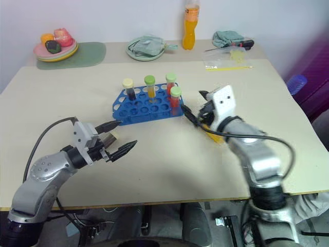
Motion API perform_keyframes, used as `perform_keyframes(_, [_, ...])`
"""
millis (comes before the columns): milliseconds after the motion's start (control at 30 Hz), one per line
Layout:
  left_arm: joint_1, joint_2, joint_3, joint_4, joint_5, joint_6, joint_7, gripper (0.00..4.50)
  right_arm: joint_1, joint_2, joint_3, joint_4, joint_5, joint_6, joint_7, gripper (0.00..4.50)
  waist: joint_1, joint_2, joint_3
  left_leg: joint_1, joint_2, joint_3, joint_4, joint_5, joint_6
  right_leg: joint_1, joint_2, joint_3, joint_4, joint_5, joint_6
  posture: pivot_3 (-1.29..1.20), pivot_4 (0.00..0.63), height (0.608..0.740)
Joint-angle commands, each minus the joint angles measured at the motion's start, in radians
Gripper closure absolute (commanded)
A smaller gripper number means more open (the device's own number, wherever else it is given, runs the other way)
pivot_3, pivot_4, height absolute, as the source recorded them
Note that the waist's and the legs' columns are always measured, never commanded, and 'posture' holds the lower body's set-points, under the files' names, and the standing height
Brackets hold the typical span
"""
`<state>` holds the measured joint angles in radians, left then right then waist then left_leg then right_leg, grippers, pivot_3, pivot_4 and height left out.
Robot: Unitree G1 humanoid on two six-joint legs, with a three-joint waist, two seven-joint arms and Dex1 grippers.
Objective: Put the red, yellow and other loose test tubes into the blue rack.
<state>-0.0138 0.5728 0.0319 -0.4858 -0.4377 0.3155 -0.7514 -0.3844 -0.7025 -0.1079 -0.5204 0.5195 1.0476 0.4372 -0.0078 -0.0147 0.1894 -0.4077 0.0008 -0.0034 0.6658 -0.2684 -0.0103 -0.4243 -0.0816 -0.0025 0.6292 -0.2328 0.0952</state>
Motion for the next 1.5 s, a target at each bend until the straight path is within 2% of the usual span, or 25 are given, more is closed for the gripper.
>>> perform_keyframes(33, [-0.027,0.018,-0.048,-0.038,-0.034,0.016,-0.064,0.00,-0.090,-0.076,-0.055,-0.023,0.104,0.311,0.025,0.35,-0.006,0.000,0.000,0.000,0.000,0.000,0.000,0.000,0.000,0.000,0.000,0.000,0.000,0.000,0.000,0.00,0.150,0.740])
perform_keyframes(100, [-0.050,0.030,-0.081,-0.026,-0.030,0.015,-0.105,0.00,-0.145,-0.115,-0.018,0.016,0.136,0.417,0.060,0.35,-0.007,0.000,0.000,0.000,0.000,0.001,0.000,0.000,0.000,-0.001,0.002,0.000,0.000,0.000,0.000,0.00,0.150,0.740])
perform_keyframes(200, [-0.081,0.024,-0.107,-0.003,-0.025,0.008,-0.134,0.00,-0.232,-0.164,0.111,0.098,0.104,0.459,0.076,0.35,-0.004,0.001,0.000,0.000,0.000,0.001,-0.001,0.000,0.000,-0.001,0.003,0.000,0.000,0.000,0.000,0.00,0.150,0.740])
perform_keyframes(400, [-0.099,-0.006,-0.128,0.008,-0.010,-0.002,-0.130,0.00,-0.404,-0.192,0.364,0.319,-0.003,0.380,0.139,0.35,-0.004,0.001,0.000,-0.001,-0.002,0.001,0.000,0.000,0.000,-0.001,0.001,0.000,-0.001,0.000,0.000,0.00,0.150,0.740])
perform_keyframes(533, [-0.071,-0.014,-0.123,-0.014,-0.007,0.000,-0.109,0.00,-0.464,-0.197,0.515,0.425,-0.086,0.298,0.203,0.35,-0.004,0.001,0.000,-0.002,-0.002,0.001,0.000,0.000,0.000,-0.001,0.001,0.000,-0.001,0.002,0.003,0.00,0.150,0.740])
perform_keyframes(700, [-0.042,-0.017,-0.110,-0.041,-0.013,0.008,-0.078,0.00,-0.503,-0.184,0.593,0.519,-0.151,0.246,0.273,0.35,-0.003,0.001,0.000,-0.002,-0.002,0.001,0.000,0.000,0.001,-0.001,0.001,0.000,-0.001,0.002,0.004,0.00,0.150,0.740])
perform_keyframes(733, [-0.037,-0.016,-0.109,-0.045,-0.013,0.008,-0.072,0.00,-0.511,-0.179,0.601,0.534,-0.161,0.240,0.283,0.87,-0.004,0.001,0.000,-0.002,-0.002,0.001,0.000,0.000,0.001,-0.001,0.001,0.000,-0.001,0.002,0.004,0.00,0.150,0.740])
perform_keyframes(767, [-0.031,-0.014,-0.108,-0.049,-0.012,0.007,-0.067,0.00,-0.518,-0.177,0.610,0.541,-0.166,0.237,0.300,1.15,-0.004,0.001,0.000,-0.002,-0.002,0.001,0.000,0.000,0.001,-0.001,0.001,0.000,-0.001,0.002,0.004,0.00,0.150,0.740])
perform_keyframes(833, [-0.022,-0.011,-0.105,-0.056,-0.013,0.007,-0.062,0.00,-0.527,-0.175,0.618,0.542,-0.175,0.237,0.323,2.05,-0.004,0.001,0.000,-0.002,-0.002,0.001,0.000,0.000,0.001,-0.002,0.001,0.000,-0.001,0.002,0.004,0.00,0.150,0.740])
perform_keyframes(933, [-0.014,-0.006,-0.101,-0.061,-0.015,0.009,-0.057,0.00,-0.532,-0.171,0.605,0.524,-0.179,0.257,0.340,3.60,-0.004,0.001,0.000,-0.002,-0.002,0.001,0.000,0.000,0.001,-0.002,0.002,0.000,-0.001,0.002,0.004,0.00,0.150,0.740])
perform_keyframes(967, [-0.012,-0.004,-0.100,-0.061,-0.017,0.010,-0.057,0.00,-0.531,-0.175,0.598,0.508,-0.179,0.266,0.342,3.74,-0.003,0.001,0.000,-0.002,-0.002,0.001,0.000,0.000,0.001,-0.002,0.001,0.000,-0.001,0.002,0.004,0.00,0.150,0.740])
perform_keyframes(1100, [-0.011,0.001,-0.092,-0.059,-0.022,0.010,-0.055,0.00,-0.478,-0.226,0.534,0.361,-0.153,0.234,0.375,3.74,-0.001,0.001,0.000,-0.002,-0.002,0.001,0.000,0.000,0.001,-0.002,0.001,0.000,-0.001,0.002,0.004,0.00,0.150,0.740])
perform_keyframes(1167, [-0.008,0.004,-0.072,-0.054,-0.027,0.012,-0.049,0.00,-0.366,-0.245,0.427,0.177,-0.125,0.072,0.400,3.74,0.001,0.001,0.000,-0.002,-0.002,0.000,0.000,0.000,0.001,-0.002,0.001,0.000,-0.001,0.002,0.004,0.00,0.150,0.740])
perform_keyframes(1233, [0.001,0.006,-0.046,-0.044,-0.031,0.012,-0.043,0.00,-0.245,-0.138,0.282,0.027,-0.069,-0.106,0.376,3.74,0.001,0.000,0.000,-0.002,-0.002,0.000,-0.001,-0.001,0.001,-0.002,0.001,-0.001,-0.001,0.002,0.005,0.00,0.150,0.740])
perform_keyframes(1300, [0.009,0.007,-0.029,-0.034,-0.027,0.009,-0.039,0.00,-0.191,0.019,0.201,-0.017,-0.032,-0.150,0.280,3.74,-0.013,-0.001,0.000,-0.002,-0.002,0.000,-0.001,-0.001,0.001,-0.002,0.002,0.000,0.000,0.002,0.006,0.00,0.150,0.740])
perform_keyframes(1433, [0.024,-0.019,0.023,0.021,0.010,-0.028,0.019,0.00,-0.175,0.379,0.210,0.107,-0.114,-0.347,0.038,3.74,-0.009,0.000,0.000,0.000,0.000,0.000,0.000,0.000,0.001,-0.002,0.005,0.000,0.002,0.002,0.006,0.00,0.150,0.740])
perform_keyframes(1500, [0.028,-0.037,0.052,0.062,0.037,-0.061,0.056,0.00,-0.184,0.500,0.229,0.210,-0.167,-0.469,-0.026,3.74,-0.001,0.000,-0.001,0.000,0.000,-0.001,0.001,0.000,0.000,-0.001,0.004,0.000,0.003,0.002,0.005,0.00,0.150,0.740])
